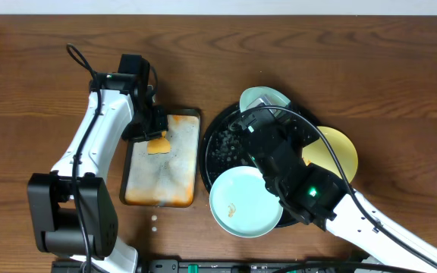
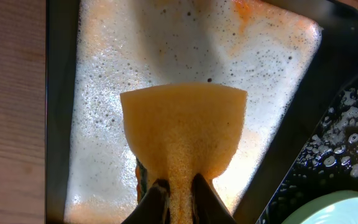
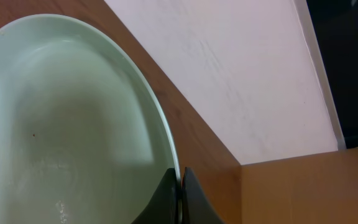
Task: Clean dirty plates on tray and stack at the side
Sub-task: 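Lift the green plate with the right gripper and carry it right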
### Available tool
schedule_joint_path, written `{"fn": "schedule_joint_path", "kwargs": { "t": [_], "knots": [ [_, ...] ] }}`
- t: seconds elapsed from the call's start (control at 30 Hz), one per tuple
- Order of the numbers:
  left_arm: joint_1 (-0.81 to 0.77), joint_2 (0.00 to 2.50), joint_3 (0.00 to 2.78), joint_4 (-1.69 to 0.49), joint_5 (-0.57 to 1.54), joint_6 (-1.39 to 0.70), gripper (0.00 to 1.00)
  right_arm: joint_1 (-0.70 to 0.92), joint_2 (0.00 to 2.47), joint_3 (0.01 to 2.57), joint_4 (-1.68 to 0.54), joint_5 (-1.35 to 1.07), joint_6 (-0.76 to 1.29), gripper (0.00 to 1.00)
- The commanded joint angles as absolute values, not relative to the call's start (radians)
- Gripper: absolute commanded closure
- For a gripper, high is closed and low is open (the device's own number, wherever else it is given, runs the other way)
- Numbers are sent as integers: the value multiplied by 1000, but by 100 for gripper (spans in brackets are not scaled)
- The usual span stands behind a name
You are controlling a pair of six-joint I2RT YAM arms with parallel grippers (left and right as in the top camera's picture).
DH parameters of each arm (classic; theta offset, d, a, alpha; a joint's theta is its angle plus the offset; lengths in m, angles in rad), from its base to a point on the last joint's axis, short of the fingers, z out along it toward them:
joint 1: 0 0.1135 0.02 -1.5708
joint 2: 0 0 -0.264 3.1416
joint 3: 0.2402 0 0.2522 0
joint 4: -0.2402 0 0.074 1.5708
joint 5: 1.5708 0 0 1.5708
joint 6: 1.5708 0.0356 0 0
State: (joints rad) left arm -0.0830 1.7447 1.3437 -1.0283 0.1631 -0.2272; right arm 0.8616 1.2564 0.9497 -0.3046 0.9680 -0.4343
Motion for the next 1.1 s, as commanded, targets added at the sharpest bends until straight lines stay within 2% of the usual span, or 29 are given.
{"fn": "schedule_joint_path", "kwargs": {
  "t": [0.0,0.1,0.23,0.43,0.73,0.87,1.07],
  "knots": [
    [-80,1736,1337,-1027,173,-210,87,878,1250,948,-304,979,-423,99],
    [-80,1736,1337,-1028,173,-210,87,869,1250,948,-304,984,-395,99],
    [-80,1736,1337,-1019,173,-210,87,792,1247,948,-373,981,-163,99],
    [-80,1736,1337,-1015,192,-210,87,596,1201,955,-482,636,36,99],
    [-80,1736,1337,-997,192,-211,86,136,1124,957,-571,205,192,99],
    [-80,1736,1337,-989,192,-211,86,-114,1140,956,-630,168,229,99],
    [-80,1736,1337,-983,200,-210,86,-339,1207,956,-635,168,336,99]
  ]
}}
